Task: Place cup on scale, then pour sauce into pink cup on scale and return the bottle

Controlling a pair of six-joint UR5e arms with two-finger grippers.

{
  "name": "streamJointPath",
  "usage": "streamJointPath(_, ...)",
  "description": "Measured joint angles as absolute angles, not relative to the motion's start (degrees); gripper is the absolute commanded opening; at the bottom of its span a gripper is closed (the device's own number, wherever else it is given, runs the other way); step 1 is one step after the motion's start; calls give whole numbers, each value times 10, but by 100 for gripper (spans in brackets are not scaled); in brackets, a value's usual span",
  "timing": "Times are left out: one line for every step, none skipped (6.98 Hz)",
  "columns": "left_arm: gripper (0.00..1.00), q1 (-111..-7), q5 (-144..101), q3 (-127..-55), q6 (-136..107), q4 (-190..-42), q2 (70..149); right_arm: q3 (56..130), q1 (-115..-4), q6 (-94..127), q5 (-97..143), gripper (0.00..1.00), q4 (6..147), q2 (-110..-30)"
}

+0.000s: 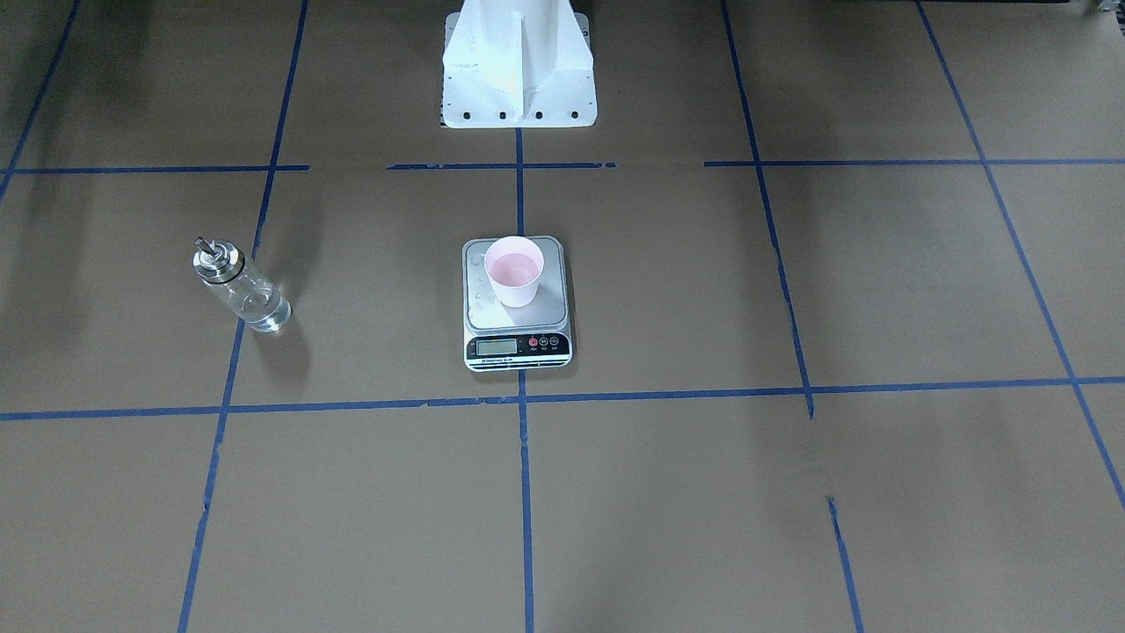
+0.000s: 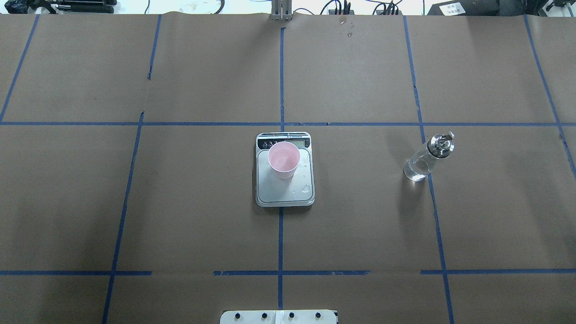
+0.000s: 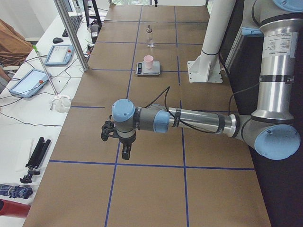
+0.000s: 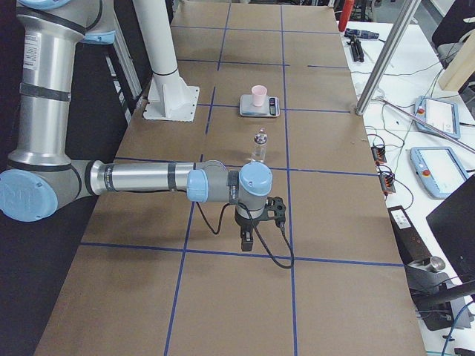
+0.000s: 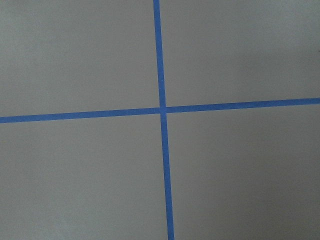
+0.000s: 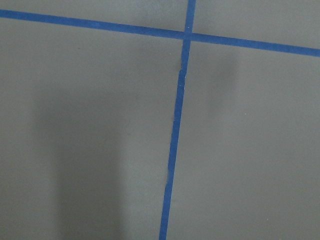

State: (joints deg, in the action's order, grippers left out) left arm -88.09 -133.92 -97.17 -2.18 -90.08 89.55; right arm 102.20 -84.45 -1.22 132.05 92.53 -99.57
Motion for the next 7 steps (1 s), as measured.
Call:
streamJointPath(100,-880,-1335,-972,-21,-902,897,1020,-844,-12,1321,100,924,-996)
streamJointPath(100,-879,-1333,-973,-20,-907,897,1019,-844,-11,1321,100,924,-995)
streamJointPath(100,-879,-1333,-972,-20,-913,897,1018,-844,-11,1321,100,924,-995)
streamJointPath(100,-879,-1332,-972,-20,-915,897,1018,-844,-11,1321,100,924,-995)
streamJointPath(100,-879,-1332,-973,-21,-916,897,1018,-844,-11,1321,100,924,-995)
streamJointPath(100,-879,-1332,-973,-21,-915,897,1018,-844,-10,1323,100,923,-995)
streamJointPath(100,-879,-1332,-972,-21,-914,897,1018,-844,-10,1326,100,923,-995)
